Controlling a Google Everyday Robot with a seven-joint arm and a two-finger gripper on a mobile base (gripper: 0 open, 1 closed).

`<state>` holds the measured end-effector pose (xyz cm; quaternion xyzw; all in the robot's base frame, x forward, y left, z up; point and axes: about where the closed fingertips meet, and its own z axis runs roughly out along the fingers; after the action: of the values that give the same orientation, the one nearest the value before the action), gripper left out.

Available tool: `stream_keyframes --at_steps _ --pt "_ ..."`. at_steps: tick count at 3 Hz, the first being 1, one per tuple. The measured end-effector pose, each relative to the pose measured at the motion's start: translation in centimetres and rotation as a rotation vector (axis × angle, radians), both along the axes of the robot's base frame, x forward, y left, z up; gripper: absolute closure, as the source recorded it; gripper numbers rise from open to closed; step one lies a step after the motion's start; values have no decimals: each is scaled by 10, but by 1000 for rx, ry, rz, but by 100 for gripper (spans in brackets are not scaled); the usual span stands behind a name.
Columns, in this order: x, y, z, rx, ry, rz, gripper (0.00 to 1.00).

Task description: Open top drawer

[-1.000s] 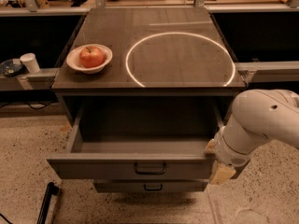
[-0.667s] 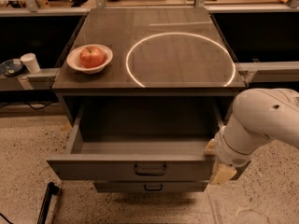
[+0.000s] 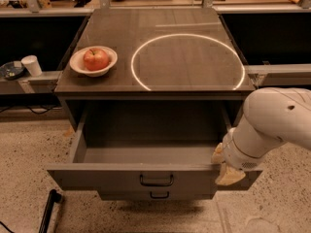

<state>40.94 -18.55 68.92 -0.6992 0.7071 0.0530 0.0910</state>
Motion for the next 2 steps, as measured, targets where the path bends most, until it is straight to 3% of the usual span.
stream_keyframes --at_steps 1,2 --pt "1 -2 -2 15 17 -4 67" --pt "2 -2 -2 19 22 -3 67"
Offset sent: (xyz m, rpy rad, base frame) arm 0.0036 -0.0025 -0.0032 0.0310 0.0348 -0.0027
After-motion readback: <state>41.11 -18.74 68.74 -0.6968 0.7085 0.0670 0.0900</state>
